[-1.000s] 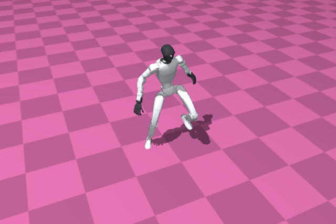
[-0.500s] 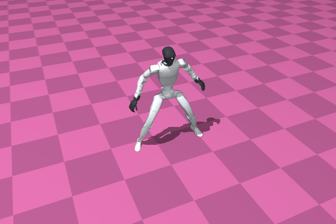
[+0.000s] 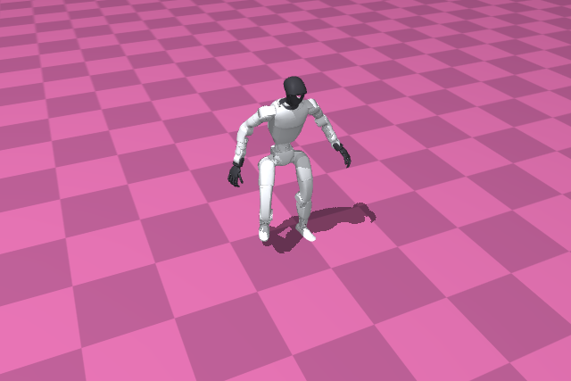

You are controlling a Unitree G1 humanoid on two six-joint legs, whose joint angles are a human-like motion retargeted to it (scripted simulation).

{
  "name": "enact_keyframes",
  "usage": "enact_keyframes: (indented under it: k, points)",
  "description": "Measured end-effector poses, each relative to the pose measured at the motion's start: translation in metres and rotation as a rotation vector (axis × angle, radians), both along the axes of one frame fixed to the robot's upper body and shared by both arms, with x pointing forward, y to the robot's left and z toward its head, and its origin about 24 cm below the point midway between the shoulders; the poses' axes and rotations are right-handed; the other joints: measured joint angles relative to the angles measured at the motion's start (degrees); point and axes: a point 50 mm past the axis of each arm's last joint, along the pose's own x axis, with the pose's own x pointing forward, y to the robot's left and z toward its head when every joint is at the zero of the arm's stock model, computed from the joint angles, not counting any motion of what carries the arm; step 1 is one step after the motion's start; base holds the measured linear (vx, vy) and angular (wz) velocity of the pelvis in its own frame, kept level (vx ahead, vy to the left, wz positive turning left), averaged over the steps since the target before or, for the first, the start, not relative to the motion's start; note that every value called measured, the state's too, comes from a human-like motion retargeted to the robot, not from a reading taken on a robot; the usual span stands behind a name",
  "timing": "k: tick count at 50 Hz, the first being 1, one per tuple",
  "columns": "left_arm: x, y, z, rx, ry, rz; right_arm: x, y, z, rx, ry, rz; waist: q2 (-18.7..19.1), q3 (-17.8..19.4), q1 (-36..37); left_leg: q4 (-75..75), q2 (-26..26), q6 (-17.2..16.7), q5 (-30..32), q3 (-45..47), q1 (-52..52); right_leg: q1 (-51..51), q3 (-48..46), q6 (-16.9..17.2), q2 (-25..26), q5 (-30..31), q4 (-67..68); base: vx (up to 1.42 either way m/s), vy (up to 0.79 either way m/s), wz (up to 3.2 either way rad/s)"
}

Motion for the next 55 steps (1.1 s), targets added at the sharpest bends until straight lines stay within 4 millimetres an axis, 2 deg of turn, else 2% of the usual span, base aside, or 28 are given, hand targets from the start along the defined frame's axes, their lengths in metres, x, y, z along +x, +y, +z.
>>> enact_keyframes:
  k: [5, 8, 11, 16, 20, 25, 32, 36, 39, 40, 45, 47, 48, 50, 52, 53, 55]
  points:
    - [-0.011, -0.035, -0.026, -0.139, 0.056, -0.068, 0.016, -0.011, 0.011, -0.049, 0.019, 0.116, 1.38, -0.39, -0.25, -0.40, -6.19, -1.08, -0.23, 1.53, 0.60, 8.70, 5.55, 5.52, 2.15, 10.13, -29.09, 0.05, 0.16, 0.06]
    - [-0.021, -0.050, -0.035, -0.219, 0.067, -0.080, 0.025, -0.016, 0.017, -0.108, 0.043, 0.208, 1.47, 0.80, 1.61, 13.77, -7.79, -1.22, 2.07, 4.04, -5.34, 14.38, 6.11, 5.38, -0.66, 5.90, -36.83, 0.03, 0.05, -0.21]
    - [-0.042, -0.057, -0.041, -0.248, 0.101, -0.062, 0.033, -0.020, 0.024, -0.160, 0.044, 0.272, 1.46, 1.46, 3.42, 36.34, -5.06, -2.53, 4.50, 6.66, -16.38, 15.09, 7.34, 3.95, -4.13, 2.81, -36.70, -0.01, 0.04, -0.28]
    - [-0.097, -0.066, -0.054, -0.249, 0.230, -0.031, 0.047, -0.030, 0.042, -0.214, -0.060, 0.266, 1.39, 0.98, 5.35, 66.86, 2.97, -5.77, -5.93, 7.38, -30.00, 12.22, 12.35, 6.04, -8.38, 3.85, -35.24, 0.00, 0.11, -0.49]
    - [-0.128, -0.075, -0.064, -0.267, 0.355, -0.035, 0.054, -0.042, 0.057, -0.186, -0.139, 0.178, 0.34, 0.17, 4.83, 81.43, 4.62, -8.62, -10.50, 3.51, -37.38, 10.35, 15.70, 8.24, -12.91, 7.55, -37.78, -0.01, 0.18, -0.16]
    - [-0.145, -0.074, -0.066, -0.275, 0.403, 0.012, 0.036, -0.058, 0.062, -0.182, -0.126, 0.075, -1.40, -1.21, 3.61, 90.88, 7.38, -8.89, -12.77, -0.21, -41.15, 9.39, 17.95, 12.23, -19.86, 12.03, -42.24, 0.00, 0.22, 0.16]
    - [-0.143, -0.061, -0.063, -0.257, 0.341, 0.134, -0.002, -0.078, 0.056, -0.234, -0.009, -0.014, -1.05, -2.85, 3.48, 87.47, 11.46, -9.37, -11.26, -5.58, -36.64, 10.21, 19.45, 15.30, -25.29, 16.78, -48.32, 0.01, 0.28, -0.03]
    - [-0.138, -0.059, -0.063, -0.263, 0.323, 0.154, -0.017, -0.088, 0.057, -0.263, 0.038, -0.047, 1.96, -3.44, 2.99, 76.16, 16.44, -9.03, -1.52, -5.02, -29.25, 12.31, 18.54, 14.39, -24.70, 17.95, -50.47, 0.01, 0.35, -0.17]
    - [-0.134, -0.057, -0.062, -0.269, 0.314, 0.156, -0.022, -0.094, 0.059, -0.289, 0.042, -0.073, 4.68, -3.45, 2.07, 64.32, 17.87, -10.98, 6.82, -4.73, -23.06, 13.28, 17.84, 13.36, -23.31, 17.72, -49.84, -0.02, 0.40, -0.06]
    - [-0.132, -0.057, -0.062, -0.269, 0.311, 0.155, -0.023, -0.095, 0.059, -0.297, 0.039, -0.084, 5.49, -3.41, 1.71, 59.84, 17.50, -12.12, 8.80, -5.02, -20.97, 13.43, 17.62, 13.17, -22.89, 17.48, -49.29, -0.05, 0.46, 0.31]
    - [-0.111, -0.045, -0.058, -0.242, 0.281, 0.119, -0.023, -0.096, 0.055, -0.312, 0.009, -0.170, 3.43, -3.41, -1.54, 30.17, 3.89, -12.23, 16.14, -7.15, -10.95, 13.49, 17.21, 15.95, -30.08, 18.27, -49.08, -0.07, 0.61, 0.58]
    - [-0.103, -0.037, -0.052, -0.207, 0.265, 0.099, -0.024, -0.088, 0.047, -0.289, 0.004, -0.200, 4.58, -2.61, -0.73, 18.96, 2.39, -12.23, 18.59, -12.12, -5.13, 14.34, 17.18, 15.91, -28.48, 18.15, -48.46, -0.02, 0.61, -0.22]
    - [-0.101, -0.031, -0.048, -0.181, 0.256, 0.089, -0.026, -0.082, 0.040, -0.268, 0.006, -0.211, 6.31, -2.25, 0.06, 15.68, 5.18, -12.23, 17.14, -14.21, -2.58, 14.85, 16.53, 15.22, -25.26, 17.55, -47.28, -0.04, 0.53, -0.36]
    - [-0.090, -0.020, -0.039, -0.129, 0.220, 0.057, -0.024, -0.071, 0.031, -0.231, 0.004, -0.223, 8.16, -1.96, 0.86, 13.63, 9.90, -8.71, 8.31, -12.66, -0.02, 15.23, 15.34, 14.77, -21.68, 18.36, -46.72, -0.09, 0.58, -0.14]
    - [-0.074, -0.014, -0.029, -0.083, 0.171, 0.010, -0.016, -0.060, 0.023, -0.200, 0.000, -0.214, 7.47, -1.09, 1.35, 14.18, 10.80, -4.95, -1.83, -8.10, 1.42, 15.31, 15.52, 15.11, -21.99, 22.82, -48.62, -0.15, 0.75, -0.01]
    - [-0.064, -0.011, -0.025, -0.058, 0.149, -0.016, -0.010, -0.052, 0.019, -0.182, -0.001, -0.198, 6.67, -0.24, 1.58, 14.85, 10.46, -3.90, -5.02, -6.85, 1.74, 15.25, 15.91, 15.09, -22.41, 26.05, -49.73, -0.19, 0.78, -0.07]
    - [-0.050, -0.007, -0.018, -0.014, 0.126, -0.066, 0.001, -0.036, 0.011, -0.149, 0.007, -0.140, 4.98, 1.45, 1.54, 17.38, 9.12, -2.72, -7.67, -6.43, 0.95, 14.59, 16.69, 14.34, -23.04, 33.06, -51.03, -0.21, 0.74, -0.06]
